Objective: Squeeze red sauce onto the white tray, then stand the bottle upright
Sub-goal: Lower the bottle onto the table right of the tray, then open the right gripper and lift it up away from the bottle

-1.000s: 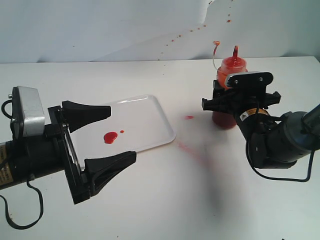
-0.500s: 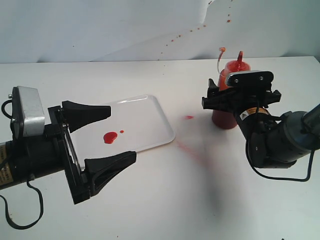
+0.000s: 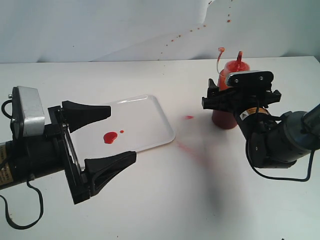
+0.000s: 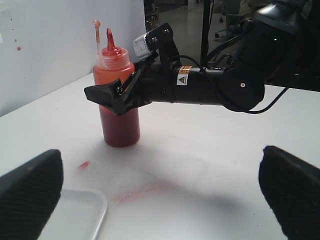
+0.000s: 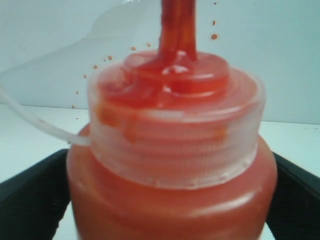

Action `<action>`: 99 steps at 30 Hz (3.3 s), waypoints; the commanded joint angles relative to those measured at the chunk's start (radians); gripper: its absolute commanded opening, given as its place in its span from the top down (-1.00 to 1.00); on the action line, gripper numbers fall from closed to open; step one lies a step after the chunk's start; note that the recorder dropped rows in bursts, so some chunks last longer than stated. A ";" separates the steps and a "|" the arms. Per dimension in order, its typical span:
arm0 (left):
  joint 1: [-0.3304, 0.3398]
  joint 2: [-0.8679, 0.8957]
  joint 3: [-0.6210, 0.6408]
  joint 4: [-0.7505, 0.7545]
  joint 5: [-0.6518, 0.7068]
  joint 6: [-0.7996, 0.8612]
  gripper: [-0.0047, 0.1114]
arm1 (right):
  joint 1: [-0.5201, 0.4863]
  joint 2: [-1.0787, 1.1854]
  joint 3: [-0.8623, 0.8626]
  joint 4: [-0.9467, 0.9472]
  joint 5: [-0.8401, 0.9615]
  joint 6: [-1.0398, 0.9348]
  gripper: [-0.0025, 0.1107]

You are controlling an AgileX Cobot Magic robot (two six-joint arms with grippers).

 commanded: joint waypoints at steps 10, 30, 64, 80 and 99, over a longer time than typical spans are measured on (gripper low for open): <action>-0.004 -0.003 -0.002 -0.005 -0.014 -0.003 -0.89 | -0.005 -0.004 -0.005 0.114 -0.001 -0.003 -0.90; -0.004 -0.003 -0.002 -0.005 -0.014 -0.003 -0.89 | 0.010 -0.040 -0.005 -0.046 0.096 -0.005 -0.90; -0.004 -0.003 -0.002 -0.005 -0.018 -0.007 -0.89 | 0.034 -0.419 0.000 -0.027 0.565 -0.062 -0.90; -0.004 -0.003 -0.002 -0.005 -0.055 -0.006 -0.89 | 0.034 -0.703 0.000 -0.027 0.740 -0.055 -0.89; -0.004 -0.003 -0.002 0.002 -0.095 -0.043 -0.89 | 0.031 -1.120 0.000 -0.030 1.136 -0.305 0.96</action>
